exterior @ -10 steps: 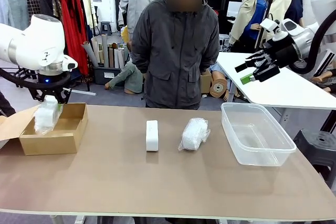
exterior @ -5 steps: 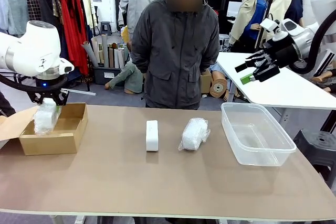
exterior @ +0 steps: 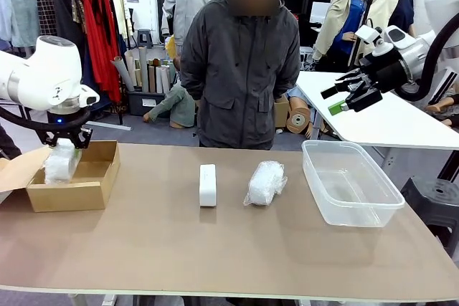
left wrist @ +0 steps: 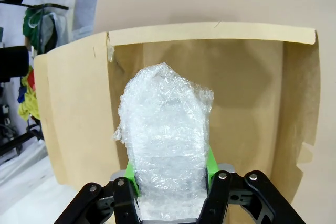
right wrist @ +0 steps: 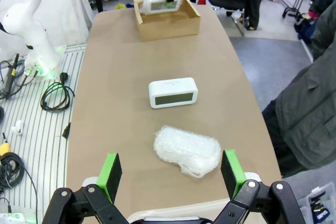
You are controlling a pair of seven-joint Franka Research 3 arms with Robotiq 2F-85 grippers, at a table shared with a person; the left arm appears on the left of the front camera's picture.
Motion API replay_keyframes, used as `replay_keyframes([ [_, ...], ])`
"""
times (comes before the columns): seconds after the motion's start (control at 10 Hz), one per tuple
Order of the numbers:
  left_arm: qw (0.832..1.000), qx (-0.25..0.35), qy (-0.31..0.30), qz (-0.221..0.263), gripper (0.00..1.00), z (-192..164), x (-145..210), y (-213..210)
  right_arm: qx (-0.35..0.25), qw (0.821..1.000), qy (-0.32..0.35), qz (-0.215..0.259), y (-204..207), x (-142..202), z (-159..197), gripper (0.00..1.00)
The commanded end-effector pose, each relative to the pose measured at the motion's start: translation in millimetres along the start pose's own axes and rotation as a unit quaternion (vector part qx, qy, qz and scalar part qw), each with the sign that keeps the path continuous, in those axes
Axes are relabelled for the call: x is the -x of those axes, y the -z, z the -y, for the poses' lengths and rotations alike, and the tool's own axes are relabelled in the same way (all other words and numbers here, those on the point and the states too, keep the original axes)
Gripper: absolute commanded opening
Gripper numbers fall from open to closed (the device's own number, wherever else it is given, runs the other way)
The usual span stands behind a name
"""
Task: Separate and place wrapped and unwrapped clocks.
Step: If the picked Digital clock is wrapped, place it in the Package Box ; if not, place it in the Organizing box.
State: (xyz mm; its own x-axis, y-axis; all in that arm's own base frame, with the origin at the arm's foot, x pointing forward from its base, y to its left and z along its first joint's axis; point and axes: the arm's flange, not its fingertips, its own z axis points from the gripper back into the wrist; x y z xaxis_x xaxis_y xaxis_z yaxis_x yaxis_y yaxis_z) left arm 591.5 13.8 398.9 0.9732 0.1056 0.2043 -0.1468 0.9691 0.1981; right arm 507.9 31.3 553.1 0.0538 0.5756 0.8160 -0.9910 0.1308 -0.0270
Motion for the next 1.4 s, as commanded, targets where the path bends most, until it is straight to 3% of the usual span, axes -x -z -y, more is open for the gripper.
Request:
replay_keyframes([
  [0.0,1.000,-0.008,0.011,0.018,0.00,-4,-5,10,0.000,1.000,-0.001,0.000,0,-1,-2,1.00],
  [1.3,0.999,-0.037,0.005,-0.010,0.00,2,-9,47,0.000,1.000,-0.001,0.000,0,-1,-2,1.00],
])
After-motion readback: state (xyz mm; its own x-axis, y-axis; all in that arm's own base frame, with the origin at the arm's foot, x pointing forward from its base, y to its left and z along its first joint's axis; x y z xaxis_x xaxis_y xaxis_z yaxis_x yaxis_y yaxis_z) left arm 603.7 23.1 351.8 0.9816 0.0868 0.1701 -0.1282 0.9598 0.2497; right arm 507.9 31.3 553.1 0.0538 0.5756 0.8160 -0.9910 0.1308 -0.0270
